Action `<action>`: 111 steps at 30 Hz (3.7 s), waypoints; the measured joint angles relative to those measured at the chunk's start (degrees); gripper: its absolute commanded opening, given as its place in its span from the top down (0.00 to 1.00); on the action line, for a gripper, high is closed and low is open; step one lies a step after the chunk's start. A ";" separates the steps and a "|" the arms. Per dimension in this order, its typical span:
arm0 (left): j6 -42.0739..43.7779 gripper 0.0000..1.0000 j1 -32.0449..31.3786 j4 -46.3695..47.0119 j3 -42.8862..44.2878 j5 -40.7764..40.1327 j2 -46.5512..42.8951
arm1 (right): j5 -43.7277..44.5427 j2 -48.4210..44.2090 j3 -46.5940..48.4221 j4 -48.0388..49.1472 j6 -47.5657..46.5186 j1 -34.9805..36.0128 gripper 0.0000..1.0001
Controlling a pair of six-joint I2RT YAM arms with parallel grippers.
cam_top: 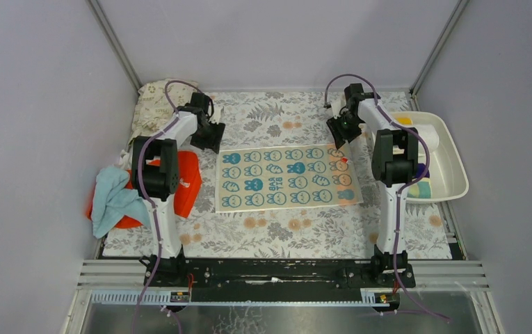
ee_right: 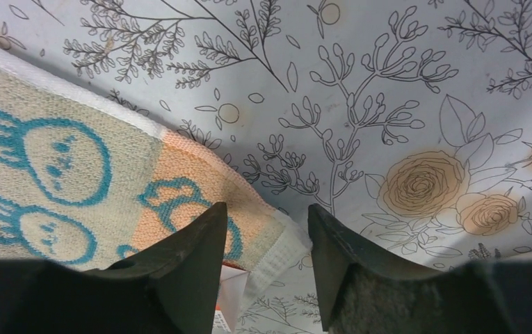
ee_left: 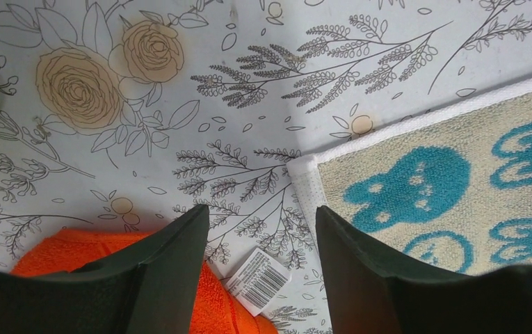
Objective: Roll the towels
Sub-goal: Fold the towel at the center of the board.
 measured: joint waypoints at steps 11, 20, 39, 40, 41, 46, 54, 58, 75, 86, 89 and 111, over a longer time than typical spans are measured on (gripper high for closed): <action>1.62 0.47 0.07 -2.10 3.34 2.34 1.99 | -0.46 0.02 0.90 -1.70 -2.25 -0.33 0.63; 2.54 0.53 0.39 -4.48 6.73 4.90 4.37 | -0.24 0.02 1.64 -2.54 -2.64 -0.35 0.79; 3.87 0.80 0.70 -7.39 10.54 9.70 9.03 | -0.24 -0.02 1.49 -2.45 -2.64 -0.35 0.85; 3.98 0.82 0.74 -7.45 10.54 9.86 9.05 | -0.24 -0.02 1.49 -2.45 -2.64 -0.35 0.85; 4.02 0.86 0.74 -7.45 10.54 9.97 9.09 | -0.24 -0.02 1.44 -2.38 -2.64 -0.35 0.86; 4.17 1.00 0.81 -7.82 10.62 10.82 9.20 | -0.22 -0.33 1.18 -1.99 -2.60 -0.37 0.91; 4.20 1.00 1.18 -9.22 12.90 12.02 9.22 | 0.17 -1.68 1.51 -1.20 -2.25 -0.37 0.96; 4.15 1.00 1.88 -8.72 14.40 13.33 8.50 | 0.66 -2.93 2.75 -0.90 -2.21 -0.37 0.96; -0.24 1.00 2.78 -2.80 -1.68 15.10 -11.85 | 2.97 -21.07 -12.04 8.28 -0.33 -0.39 0.95; -7.78 1.00 1.95 3.78 -20.98 15.34 -22.29 | 4.83 -30.25 -35.50 15.74 4.87 -0.13 0.95; -10.08 1.00 1.90 4.76 -25.75 15.37 -25.81 | 5.70 -34.56 -40.24 17.33 6.08 0.24 0.95; -18.34 0.99 -4.63 7.21 -36.59 7.98 -30.27 | 10.19 -39.21 -46.93 20.26 14.32 2.38 0.86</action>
